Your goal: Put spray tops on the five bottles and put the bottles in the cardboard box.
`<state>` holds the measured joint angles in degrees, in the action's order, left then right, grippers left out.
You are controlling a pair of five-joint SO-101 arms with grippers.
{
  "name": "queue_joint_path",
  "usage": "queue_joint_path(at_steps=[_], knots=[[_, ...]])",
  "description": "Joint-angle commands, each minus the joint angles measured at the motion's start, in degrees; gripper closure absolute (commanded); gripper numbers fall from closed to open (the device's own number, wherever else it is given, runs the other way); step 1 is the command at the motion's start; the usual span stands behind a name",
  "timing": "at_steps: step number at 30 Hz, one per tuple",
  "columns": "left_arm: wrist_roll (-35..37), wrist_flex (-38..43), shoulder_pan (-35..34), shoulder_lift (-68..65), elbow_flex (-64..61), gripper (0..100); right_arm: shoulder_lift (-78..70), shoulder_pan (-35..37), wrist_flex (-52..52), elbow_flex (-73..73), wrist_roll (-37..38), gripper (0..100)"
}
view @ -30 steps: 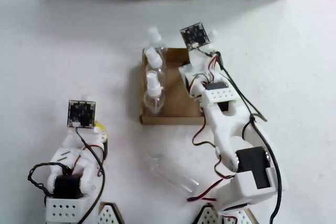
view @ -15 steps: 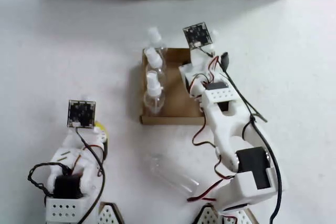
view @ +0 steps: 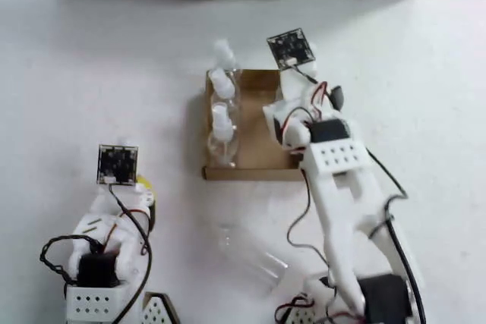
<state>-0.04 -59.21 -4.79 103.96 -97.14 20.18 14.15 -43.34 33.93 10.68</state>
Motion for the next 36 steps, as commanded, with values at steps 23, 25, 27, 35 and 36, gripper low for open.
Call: queue_joint_path(at_steps=[23,25,27,35,36], knots=[[-0.62,0.79,-3.74,0.92,0.18,98,24.57,6.90,-54.90,-0.97,13.63,96.4],[-0.62,0.79,-3.74,0.92,0.18,98,24.75,10.95,-55.43,-0.88,13.63,96.4],[-0.62,0.79,-3.82,0.92,0.18,98,25.80,14.81,-55.43,-0.53,13.63,96.2],[-0.62,0.79,-3.91,0.92,0.18,98,34.33,36.88,-52.35,5.63,13.10,96.1],[-0.62,0.79,-3.91,0.92,0.18,98,34.51,38.81,-51.12,6.86,13.10,96.0]])
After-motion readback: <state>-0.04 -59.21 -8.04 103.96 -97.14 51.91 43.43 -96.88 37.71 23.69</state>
